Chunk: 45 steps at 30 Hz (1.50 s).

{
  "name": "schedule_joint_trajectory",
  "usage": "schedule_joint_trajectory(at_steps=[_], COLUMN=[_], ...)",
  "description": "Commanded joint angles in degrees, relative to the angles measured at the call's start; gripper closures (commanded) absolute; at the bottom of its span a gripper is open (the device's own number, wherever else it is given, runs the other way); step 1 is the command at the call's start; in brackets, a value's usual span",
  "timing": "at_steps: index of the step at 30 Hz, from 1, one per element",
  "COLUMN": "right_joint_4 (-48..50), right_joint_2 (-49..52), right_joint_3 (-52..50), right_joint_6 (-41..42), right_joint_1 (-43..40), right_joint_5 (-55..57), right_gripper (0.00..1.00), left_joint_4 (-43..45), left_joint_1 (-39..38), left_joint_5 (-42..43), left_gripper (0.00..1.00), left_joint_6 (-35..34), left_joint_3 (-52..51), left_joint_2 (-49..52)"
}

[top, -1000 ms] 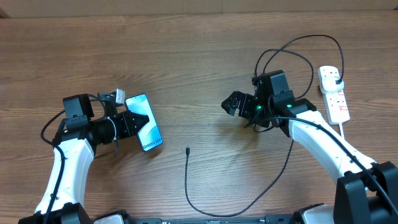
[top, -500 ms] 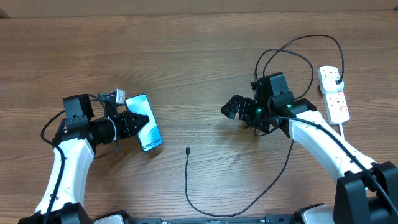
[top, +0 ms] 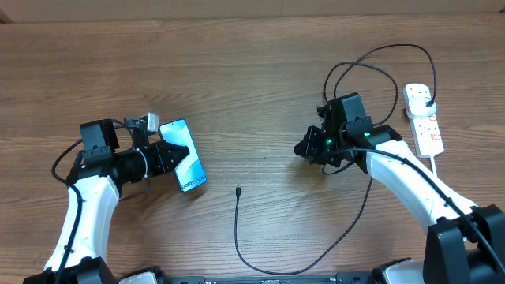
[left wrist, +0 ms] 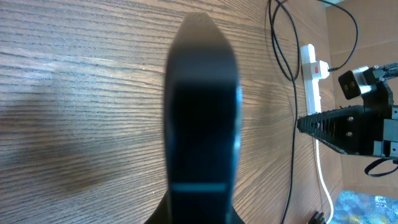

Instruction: Plug charger to phone and switch on socket

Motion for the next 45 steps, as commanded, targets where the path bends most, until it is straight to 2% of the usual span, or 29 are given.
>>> schedule_joint_trajectory(at_steps=[1, 6, 13, 16, 19, 24, 29, 38, 45], right_joint_4=[0.9, 1.5, 1.9, 3.2, 4.5, 6.0, 6.2, 7.1, 8.7], right_joint_2=[0.1, 0.1, 0.1, 0.1, 0.1, 0.1, 0.1, 0.1, 0.1], right_joint_3=[0.1, 0.1, 0.1, 0.1, 0.1, 0.1, 0.1, 0.1, 0.1], right_joint_6=[-0.4, -0.4, -0.4, -0.4, 0.1, 0.5, 4.9, 8.2, 11.9], right_joint_1=[0.2, 0.2, 3.2, 5.1, 7.5, 12.4, 18.0, 27.6, 33.3], right_joint_5=[-2.6, -5.6, -6.0, -5.8, -5.1, 0.1, 8.8, 22.4, 29.3], right_gripper=[0.96, 0.96, 0.76, 0.64, 0.59, 0.58, 0.55, 0.54, 0.54], left_joint_4=[0.2, 0.2, 0.3, 0.3, 0.3, 0.2, 0.3, 0.2, 0.3], left_joint_1=[0.3, 0.3, 0.3, 0.3, 0.3, 0.3, 0.3, 0.3, 0.3], left_joint_5=[2.2, 2.3, 2.5, 2.5, 2.5, 2.5, 2.5, 2.4, 2.4], left_gripper=[0.96, 0.96, 0.96, 0.96, 0.96, 0.96, 0.96, 0.96, 0.96], left_joint_6=[1.5, 1.5, 1.5, 1.5, 1.5, 1.5, 1.5, 1.5, 1.5], left_joint_3=[0.0, 0.0, 0.0, 0.0, 0.0, 0.0, 0.0, 0.0, 0.0], left_joint_2=[-1.5, -1.5, -1.5, -1.5, -1.5, -1.5, -1.5, -1.5, -1.5])
